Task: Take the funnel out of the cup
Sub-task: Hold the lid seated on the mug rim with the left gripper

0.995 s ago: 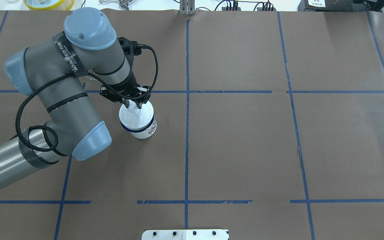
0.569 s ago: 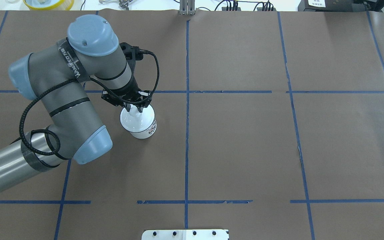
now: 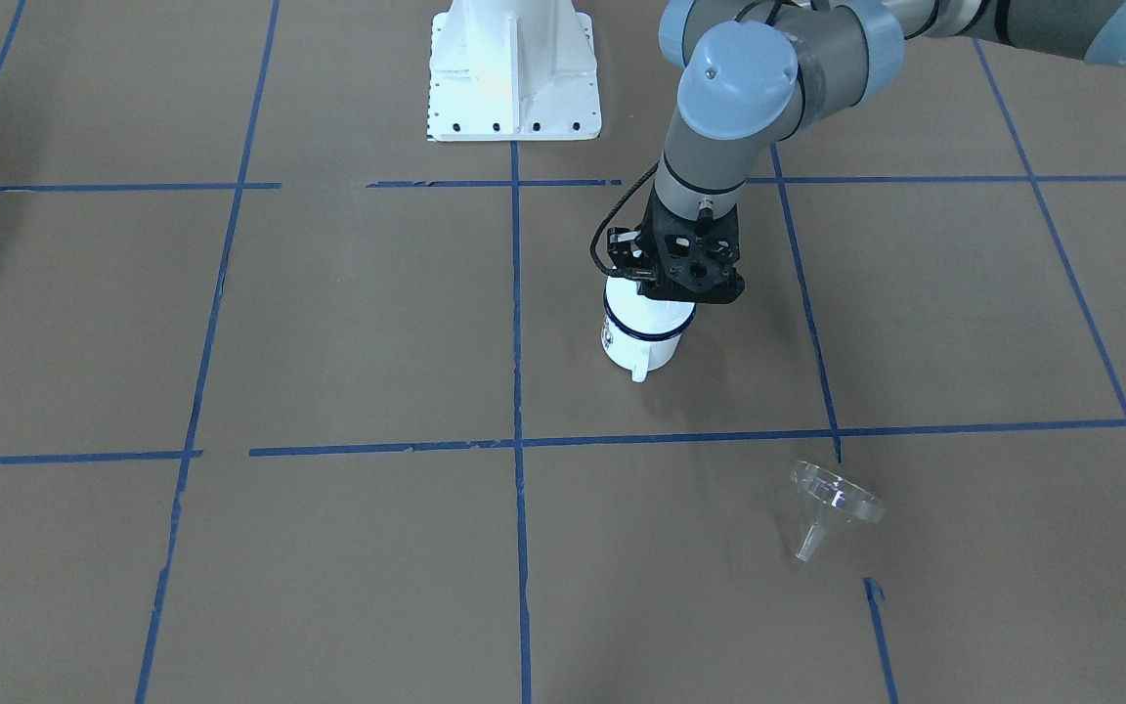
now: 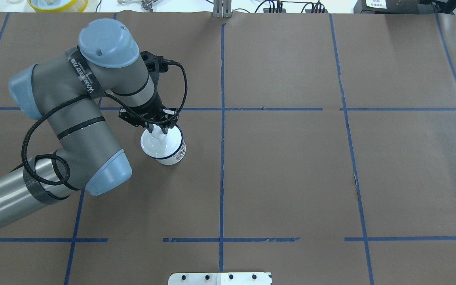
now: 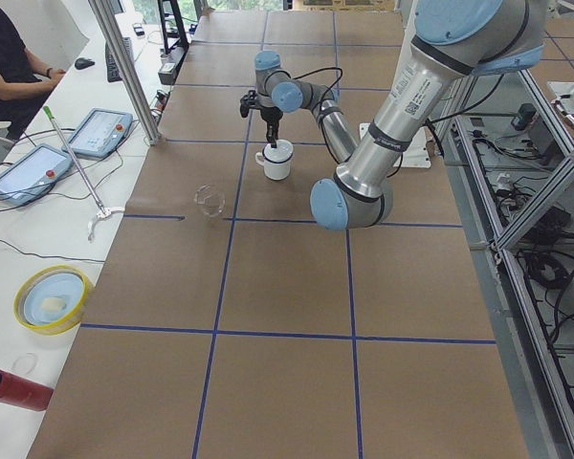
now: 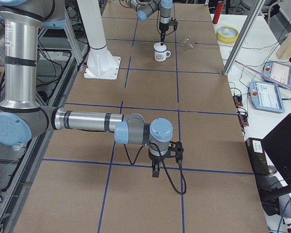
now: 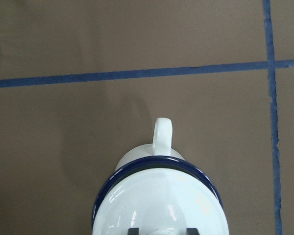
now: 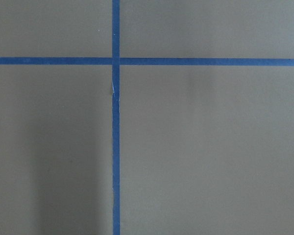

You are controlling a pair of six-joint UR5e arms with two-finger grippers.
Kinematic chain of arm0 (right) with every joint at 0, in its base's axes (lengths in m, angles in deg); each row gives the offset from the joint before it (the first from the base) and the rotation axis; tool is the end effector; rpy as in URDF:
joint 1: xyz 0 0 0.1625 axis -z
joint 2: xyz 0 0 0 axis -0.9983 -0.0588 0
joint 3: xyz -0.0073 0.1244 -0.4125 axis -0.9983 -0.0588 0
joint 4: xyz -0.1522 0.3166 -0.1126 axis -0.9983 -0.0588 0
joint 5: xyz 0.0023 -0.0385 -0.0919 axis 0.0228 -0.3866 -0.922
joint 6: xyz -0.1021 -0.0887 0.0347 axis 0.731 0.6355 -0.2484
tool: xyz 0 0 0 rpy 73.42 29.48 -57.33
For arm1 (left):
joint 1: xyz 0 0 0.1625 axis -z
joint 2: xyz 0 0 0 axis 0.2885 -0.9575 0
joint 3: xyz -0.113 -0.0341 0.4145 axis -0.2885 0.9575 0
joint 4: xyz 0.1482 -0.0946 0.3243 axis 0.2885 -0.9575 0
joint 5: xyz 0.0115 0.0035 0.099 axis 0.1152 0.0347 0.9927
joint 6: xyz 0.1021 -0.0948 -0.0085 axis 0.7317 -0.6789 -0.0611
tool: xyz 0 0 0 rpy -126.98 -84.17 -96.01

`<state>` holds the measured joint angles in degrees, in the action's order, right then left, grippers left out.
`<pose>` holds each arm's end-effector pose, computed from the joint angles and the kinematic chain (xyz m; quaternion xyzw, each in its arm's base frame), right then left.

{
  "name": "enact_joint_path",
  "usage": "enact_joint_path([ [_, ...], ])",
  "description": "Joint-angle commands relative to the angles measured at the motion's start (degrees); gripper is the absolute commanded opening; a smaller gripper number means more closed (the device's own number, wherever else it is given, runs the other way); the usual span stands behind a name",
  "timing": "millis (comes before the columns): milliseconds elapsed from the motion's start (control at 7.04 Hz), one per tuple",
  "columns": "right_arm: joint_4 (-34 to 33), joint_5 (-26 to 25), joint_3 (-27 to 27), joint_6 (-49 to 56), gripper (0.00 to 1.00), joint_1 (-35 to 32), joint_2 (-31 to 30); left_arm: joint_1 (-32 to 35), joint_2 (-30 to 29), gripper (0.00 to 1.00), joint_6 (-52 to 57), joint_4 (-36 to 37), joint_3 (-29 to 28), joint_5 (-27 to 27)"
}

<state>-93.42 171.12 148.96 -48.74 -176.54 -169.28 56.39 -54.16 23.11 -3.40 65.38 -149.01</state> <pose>0.0406 -0.3961 0.7049 -0.0092 -0.3519 0.0050 0.9360 0.4563 -0.4645 0.2715 0.0121 0.4030 0.0368 0.9144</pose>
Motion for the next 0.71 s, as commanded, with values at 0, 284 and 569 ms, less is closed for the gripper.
enact_joint_path([
  [0,0.00,0.00,0.05,0.00,1.00,0.00,0.02,-0.07,0.03,0.00,-0.07,0.00,0.16,-0.03],
  [284,0.00,0.00,0.05,0.00,1.00,0.00,0.02,0.02,-0.15,0.00,-0.07,0.08,0.51,-0.03],
  [569,0.00,0.00,-0.04,0.00,1.00,0.00,-0.06,-0.07,-0.15,0.00,-0.07,0.08,0.52,-0.03],
])
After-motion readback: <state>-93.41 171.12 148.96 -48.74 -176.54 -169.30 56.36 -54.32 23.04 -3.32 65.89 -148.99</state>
